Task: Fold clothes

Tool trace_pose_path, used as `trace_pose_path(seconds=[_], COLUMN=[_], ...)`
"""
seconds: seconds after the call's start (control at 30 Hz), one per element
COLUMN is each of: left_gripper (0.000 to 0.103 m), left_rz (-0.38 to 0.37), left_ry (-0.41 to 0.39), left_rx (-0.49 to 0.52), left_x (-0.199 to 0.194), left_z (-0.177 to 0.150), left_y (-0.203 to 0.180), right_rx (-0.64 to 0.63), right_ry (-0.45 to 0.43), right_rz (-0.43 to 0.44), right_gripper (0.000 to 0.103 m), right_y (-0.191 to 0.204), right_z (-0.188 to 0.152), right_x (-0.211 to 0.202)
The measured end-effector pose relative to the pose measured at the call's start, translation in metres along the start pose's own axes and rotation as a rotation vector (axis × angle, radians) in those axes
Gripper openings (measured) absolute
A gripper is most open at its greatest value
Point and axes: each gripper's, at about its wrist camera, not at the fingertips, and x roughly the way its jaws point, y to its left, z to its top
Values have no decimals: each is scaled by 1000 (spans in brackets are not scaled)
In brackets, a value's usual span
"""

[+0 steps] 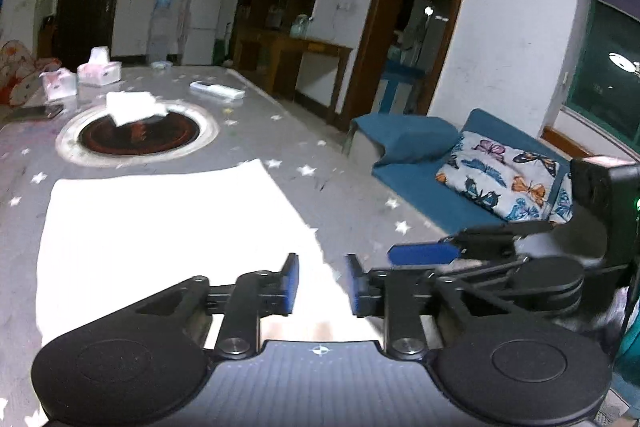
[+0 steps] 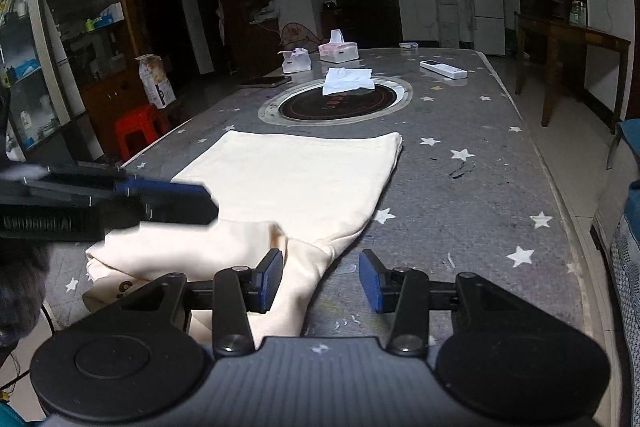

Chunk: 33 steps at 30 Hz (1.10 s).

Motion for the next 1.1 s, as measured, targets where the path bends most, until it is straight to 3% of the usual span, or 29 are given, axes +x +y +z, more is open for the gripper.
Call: trace_pose_path(seconds=[0.13, 0.43, 0.53, 0.73, 0.8, 0.83, 0.87, 0.97, 1.1], left_gripper=[29, 31, 39, 39, 37, 31, 18, 7, 6], left_rz=[78, 344, 357, 348, 338, 334, 330, 324, 315], left_ry=[-11, 66, 81, 97, 91, 89, 86, 79, 82], left_rx=[1, -1, 13, 26, 12, 12, 13, 13, 11], left_x=[-23, -73, -82, -81, -79, -80, -80, -83, -86], left_z=[-14, -60, -71, -81, -81, -81, -81, -80, -81], left_y=[20, 77, 83, 87, 89, 91, 92, 94, 97], right_rx=[-10, -55, -62, -60, -62, -68, -73, -77, -78], right_ry=[15, 94, 120, 138, 135, 132, 129, 103, 104], right_rz=[24, 105, 106, 92, 90, 87, 85, 79, 83], right_gripper=[42, 34, 26, 10, 8, 7, 7, 6, 7], right_y=[5, 29, 34, 37, 40, 41, 43, 47, 54], right_z=[-1, -7, -9, -9, -8, -7, -6, -1, -2], right_x=[4, 27, 33, 35, 32, 31, 29, 16, -1])
